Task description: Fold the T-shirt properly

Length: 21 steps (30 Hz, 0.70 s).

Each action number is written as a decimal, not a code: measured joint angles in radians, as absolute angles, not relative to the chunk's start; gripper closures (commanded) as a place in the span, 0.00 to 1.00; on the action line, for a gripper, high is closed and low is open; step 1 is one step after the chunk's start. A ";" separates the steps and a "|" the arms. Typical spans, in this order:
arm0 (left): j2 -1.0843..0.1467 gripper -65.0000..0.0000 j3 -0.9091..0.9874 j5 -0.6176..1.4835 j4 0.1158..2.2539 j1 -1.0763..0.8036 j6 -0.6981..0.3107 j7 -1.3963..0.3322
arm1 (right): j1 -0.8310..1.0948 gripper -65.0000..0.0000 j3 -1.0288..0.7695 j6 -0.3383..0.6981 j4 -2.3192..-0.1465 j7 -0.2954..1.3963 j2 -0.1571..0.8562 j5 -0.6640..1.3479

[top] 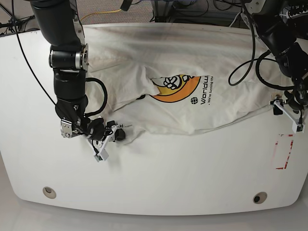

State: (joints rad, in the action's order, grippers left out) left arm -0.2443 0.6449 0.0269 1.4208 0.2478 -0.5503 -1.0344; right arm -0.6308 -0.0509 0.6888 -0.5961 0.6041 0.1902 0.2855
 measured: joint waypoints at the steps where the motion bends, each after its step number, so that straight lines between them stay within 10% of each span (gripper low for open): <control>1: -0.244 0.26 0.641 0.027 1.383 0.257 -0.550 -1.007 | -0.631 0.83 -0.051 0.689 -0.596 0.603 0.191 0.285; 14: -0.245 0.28 0.621 0.022 1.117 0.311 -0.550 -0.924 | -0.630 0.83 -0.051 0.689 -0.596 0.603 0.187 0.286; 21: -0.244 0.68 0.566 0.030 1.113 0.311 -0.551 -0.915 | -0.630 0.83 -0.055 0.689 -0.596 0.603 0.191 0.288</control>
State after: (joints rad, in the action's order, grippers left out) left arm -0.2440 0.5659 0.0303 1.1133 0.3107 -0.5507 -0.9150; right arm -0.6300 -0.0551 0.6891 -0.5961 0.6029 0.1909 0.2882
